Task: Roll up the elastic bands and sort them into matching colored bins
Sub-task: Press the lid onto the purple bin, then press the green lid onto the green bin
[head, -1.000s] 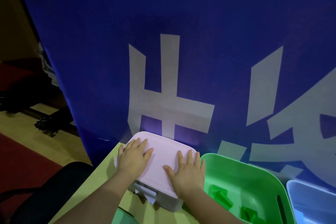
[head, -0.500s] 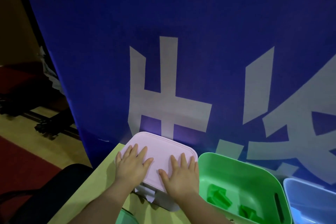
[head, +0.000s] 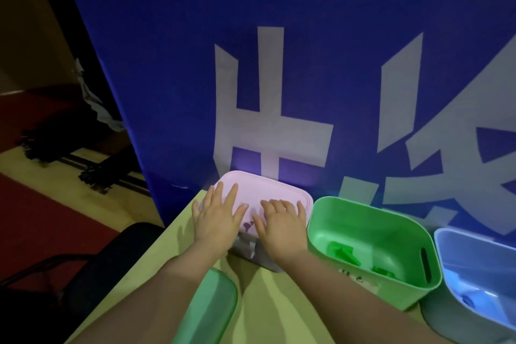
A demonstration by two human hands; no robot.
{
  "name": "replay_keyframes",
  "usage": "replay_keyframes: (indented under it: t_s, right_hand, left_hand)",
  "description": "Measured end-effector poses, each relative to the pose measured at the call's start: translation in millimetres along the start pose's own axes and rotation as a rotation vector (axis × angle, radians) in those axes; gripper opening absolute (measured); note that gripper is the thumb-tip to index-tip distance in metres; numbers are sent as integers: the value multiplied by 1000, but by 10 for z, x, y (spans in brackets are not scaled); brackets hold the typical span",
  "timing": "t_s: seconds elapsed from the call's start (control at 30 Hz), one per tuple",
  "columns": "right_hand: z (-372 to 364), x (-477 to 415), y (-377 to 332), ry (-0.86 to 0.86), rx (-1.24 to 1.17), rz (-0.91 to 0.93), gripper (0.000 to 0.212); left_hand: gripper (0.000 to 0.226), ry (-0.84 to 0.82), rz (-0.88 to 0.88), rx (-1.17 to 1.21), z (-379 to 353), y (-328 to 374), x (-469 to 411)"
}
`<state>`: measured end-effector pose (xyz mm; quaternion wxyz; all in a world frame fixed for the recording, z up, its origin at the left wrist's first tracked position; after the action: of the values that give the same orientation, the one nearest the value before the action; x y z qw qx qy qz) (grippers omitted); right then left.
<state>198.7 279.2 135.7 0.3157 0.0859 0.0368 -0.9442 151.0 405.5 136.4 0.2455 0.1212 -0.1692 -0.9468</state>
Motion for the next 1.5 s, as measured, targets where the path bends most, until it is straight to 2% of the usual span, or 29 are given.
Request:
replay_keyframes:
  t_s: [0.1,0.17,0.33,0.4,0.5,0.63,0.77,0.97,1.23,1.33,1.43,1.5]
  right_hand:
    - [51,202,-276,-16,-32,118,45]
    - [52,360,-450,0,-48,199,40]
    - [-110,713,-804,-31,36,369,57]
    - [-138,829,-918,-5,71,378,56]
    - [-216,1042,-1124,-96,44,476,53]
    - [-347,1275,-1311,-100,102,536,51]
    - [-477,1523,-1458,-105,118,631,44]
    - [-662,1725,-1423,-60,254,625,37]
    - [-663,1751,-1396,-136,260,644,36]
    - [-590,1720,-1418,-108,273,667,35]
    - [-445,1668,-1434,-44,253,671,31]
    - [-303,1665,-1425,63,241,682,16]
  left_hand:
    - [58,19,40,24,139,-168,270]
    - [58,46,45,43,233,-284,502]
    - [58,-42,184,-17,211,-671,1134]
    - [58,-32,230,-48,217,-823,1401]
    - [58,-42,299,-41,212,-994,1781]
    - [61,-58,376,-26,154,-1192,2154]
    - [73,-135,444,-10,-57,-1298,2420]
    - [80,-199,411,-14,-296,-1274,2645]
    - [89,-214,379,-4,-299,-1247,2626]
    - [91,-235,385,-24,-251,-1237,2582]
    - [82,-224,363,-27,-161,-1174,2524]
    - [67,-179,329,-43,-51,-1104,2473]
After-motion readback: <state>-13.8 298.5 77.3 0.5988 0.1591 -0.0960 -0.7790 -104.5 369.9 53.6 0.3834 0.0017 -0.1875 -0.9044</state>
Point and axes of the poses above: each hand's wrist, its own x-axis away from the middle knuckle, its own z-axis out of the back of the hand, y = z × x, the point moved 6 cm from there along -x, towards the middle knuckle, and after that the axes turned 12 degrees about x, right-handed, at the moved point
